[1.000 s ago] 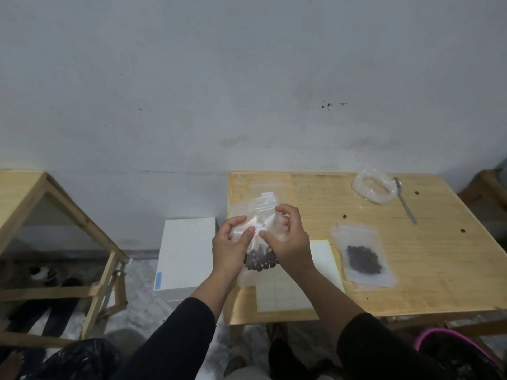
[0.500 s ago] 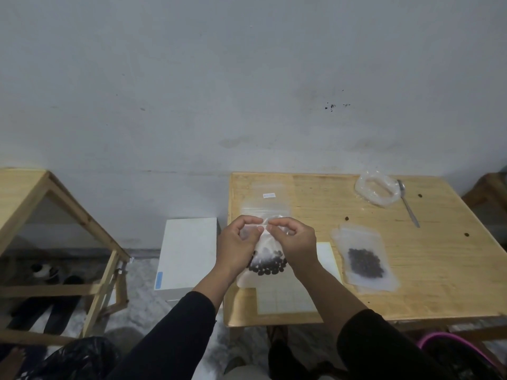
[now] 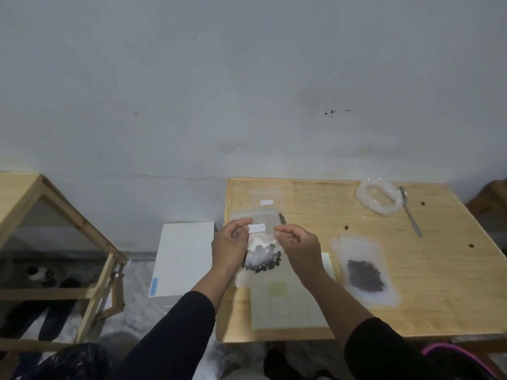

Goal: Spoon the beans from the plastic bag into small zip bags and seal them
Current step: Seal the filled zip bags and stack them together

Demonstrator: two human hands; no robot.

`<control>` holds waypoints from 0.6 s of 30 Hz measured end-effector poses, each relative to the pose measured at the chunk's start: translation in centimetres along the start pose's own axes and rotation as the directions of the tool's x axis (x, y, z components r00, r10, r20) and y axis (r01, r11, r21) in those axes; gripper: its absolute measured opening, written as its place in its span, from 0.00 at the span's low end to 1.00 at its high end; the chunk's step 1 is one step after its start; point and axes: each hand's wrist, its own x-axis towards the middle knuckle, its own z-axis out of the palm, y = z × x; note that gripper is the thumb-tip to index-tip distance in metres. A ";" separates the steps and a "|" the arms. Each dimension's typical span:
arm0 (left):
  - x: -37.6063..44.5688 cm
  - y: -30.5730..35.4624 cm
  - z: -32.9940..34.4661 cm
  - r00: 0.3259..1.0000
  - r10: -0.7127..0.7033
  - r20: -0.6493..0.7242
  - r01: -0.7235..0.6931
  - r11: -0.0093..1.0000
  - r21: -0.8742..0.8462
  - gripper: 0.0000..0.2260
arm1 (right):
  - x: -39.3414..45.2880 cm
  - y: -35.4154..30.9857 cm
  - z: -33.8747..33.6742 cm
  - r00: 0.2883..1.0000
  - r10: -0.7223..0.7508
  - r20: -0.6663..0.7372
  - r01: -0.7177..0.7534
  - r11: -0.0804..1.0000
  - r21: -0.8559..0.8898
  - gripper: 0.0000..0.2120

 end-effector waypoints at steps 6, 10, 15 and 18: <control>3.3 -0.2 1.5 0.997 -0.007 0.076 -0.004 0.989 0.149 0.07 | 3.7 0.8 -1.0 0.997 0.044 -0.062 -0.049 0.996 -0.080 0.06; 6.1 -0.1 3.2 0.999 -0.027 0.035 0.020 0.982 0.186 0.09 | 7.1 1.5 -1.2 0.993 0.068 -0.101 -0.079 0.991 -0.105 0.06; 9.7 -0.1 5.2 0.994 -0.103 -0.034 0.108 0.976 0.192 0.11 | 11.9 2.6 -1.3 0.990 0.105 -0.092 -0.121 0.975 -0.186 0.08; 11.2 -0.2 6.0 0.989 -0.118 -0.085 0.134 0.969 0.208 0.11 | 13.9 3.1 -1.0 0.994 0.110 -0.021 -0.112 0.956 -0.272 0.10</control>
